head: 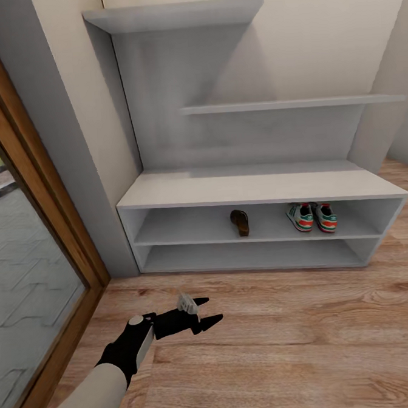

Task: Pick up the two gym shoes and the two sandals from the corridor floor and place them onto the hallstand (shoe rack) in the corridor, making sure they are on the rack and not on the floor. Arrange them so the two gym shoes are next to each other and the two sandals are next to each other.

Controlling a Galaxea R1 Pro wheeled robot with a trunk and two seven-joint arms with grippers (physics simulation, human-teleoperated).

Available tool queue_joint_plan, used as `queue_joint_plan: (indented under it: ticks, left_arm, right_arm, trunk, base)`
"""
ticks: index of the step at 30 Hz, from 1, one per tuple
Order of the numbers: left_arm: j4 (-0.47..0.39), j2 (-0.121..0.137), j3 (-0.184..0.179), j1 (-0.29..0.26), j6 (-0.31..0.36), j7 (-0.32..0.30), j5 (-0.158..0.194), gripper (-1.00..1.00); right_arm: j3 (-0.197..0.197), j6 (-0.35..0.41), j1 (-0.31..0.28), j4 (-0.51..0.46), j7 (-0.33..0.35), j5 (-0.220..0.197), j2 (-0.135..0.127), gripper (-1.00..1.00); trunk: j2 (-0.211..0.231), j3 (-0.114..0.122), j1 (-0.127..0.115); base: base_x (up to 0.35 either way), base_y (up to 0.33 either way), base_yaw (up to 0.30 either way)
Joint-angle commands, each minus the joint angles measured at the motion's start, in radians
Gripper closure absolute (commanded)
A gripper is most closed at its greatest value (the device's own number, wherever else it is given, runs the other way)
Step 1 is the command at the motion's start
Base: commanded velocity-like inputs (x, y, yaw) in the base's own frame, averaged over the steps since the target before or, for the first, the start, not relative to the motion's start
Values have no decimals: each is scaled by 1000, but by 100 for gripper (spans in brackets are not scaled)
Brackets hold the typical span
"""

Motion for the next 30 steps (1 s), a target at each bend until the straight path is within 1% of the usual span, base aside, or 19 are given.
queue_joint_plan:
  ticks: [1, 5, 8, 9, 11, 12, 13, 14, 15, 17, 19, 20, 21, 23, 24, 25, 27, 29, 30]
  left_arm:
    - [0, -1, 3, 0, -6, -3, -5, -100]
    - [0, -5, 2, 3, -8, -3, -5, -100]
    - [1, -17, -6, 4, -9, -4, -5, -100]
    - [6, -36, -35, 18, -9, -2, -5, -100]
    - [7, -44, -59, 30, -9, -1, -5, -100]
    - [8, -53, -109, 47, -9, 0, -5, -100]
    - [9, -55, -129, 51, -9, 0, -5, -100]
    - [9, -58, -169, 56, -9, 1, -4, -100]
    - [9, -59, -188, 58, -9, 1, -4, -100]
    - [10, -63, -249, 63, -9, 2, -2, -100]
    - [10, -64, -266, 64, -9, 2, -1, -100]
    - [10, -64, -282, 66, -10, 1, -1, -100]
    - [11, -65, -292, 68, -21, 1, 0, -100]
    - [12, -65, -295, 68, -29, -1, 1, -100]
    - [12, -65, -297, 69, -36, -1, 1, -100]
    - [12, -65, -297, 69, -37, -2, 1, -100]
    - [12, -65, -297, 73, -40, -2, 1, -100]
    - [12, -64, -298, 81, -42, -3, 1, -100]
    - [12, -64, -298, 83, -43, -3, 1, -100]
  right_arm:
    - [-2, 5, -1, -1, 6, 9, 0, 100]
    - [2, 5, -1, 5, 6, 10, 1, 100]
    - [7, 5, -1, 16, 7, 10, 8, 100]
    - [19, 5, -1, 35, 8, 12, 51, 100]
    - [39, 5, -1, 38, 8, 13, 74, 100]
    - [100, 6, -1, 41, 8, 14, 111, 100]
    - [129, 6, -1, 42, 7, 14, 121, 100]
    - [196, 8, -1, 43, 7, 14, 140, 100]
    - [232, 9, -1, 44, 7, 13, 148, 100]
    - [377, 12, -1, 47, 4, 11, 182, 100]
    - [442, 13, -1, 48, 3, 11, 206, 100]
    - [526, 15, -1, 48, 2, 11, 250, 100]
    - [618, 27, -1, 49, 0, 11, 324, 100]
    - [651, 43, -1, 48, 0, 11, 355, 100]
    - [684, 70, -1, 48, 0, 11, 379, 100]
    - [696, 79, -1, 48, 0, 10, 386, 100]
    - [738, 110, -1, 49, 1, 8, 402, 100]
    - [804, 148, -1, 49, 1, 6, 412, 100]
    - [821, 156, -1, 49, 1, 5, 413, 100]
  trunk:
    - [0, -1, 0]
    - [0, -1, 0]
    - [0, -1, 0]
    - [0, -1, 0]
    - [0, -1, 0]
    - [0, -1, 0]
    - [0, -1, 0]
    - [0, -1, 0]
    - [0, -1, 0]
    - [0, -1, 0]
    - [0, -1, 0]
    - [0, -1, 0]
    - [0, -1, 0]
    - [0, -1, 0]
    - [0, -1, 0]
    - [0, -1, 0]
    - [0, -1, 0]
    - [0, -1, 0]
    - [0, -1, 0]
  base:
    - [0, 0, 0]
    - [0, 0, 0]
    - [0, 0, 0]
    - [0, 0, 0]
    - [0, 0, 0]
    - [0, 0, 0]
    - [0, 0, 0]
    - [0, 0, 0]
    - [0, 0, 0]
    - [0, 0, 0]
    - [0, 0, 0]
    - [0, 0, 0]
    - [0, 0, 0]
    - [0, 0, 0]
    - [0, 0, 0]
    - [0, 0, 0]
    - [0, 0, 0]
    - [0, 0, 0]
    - [0, 0, 0]
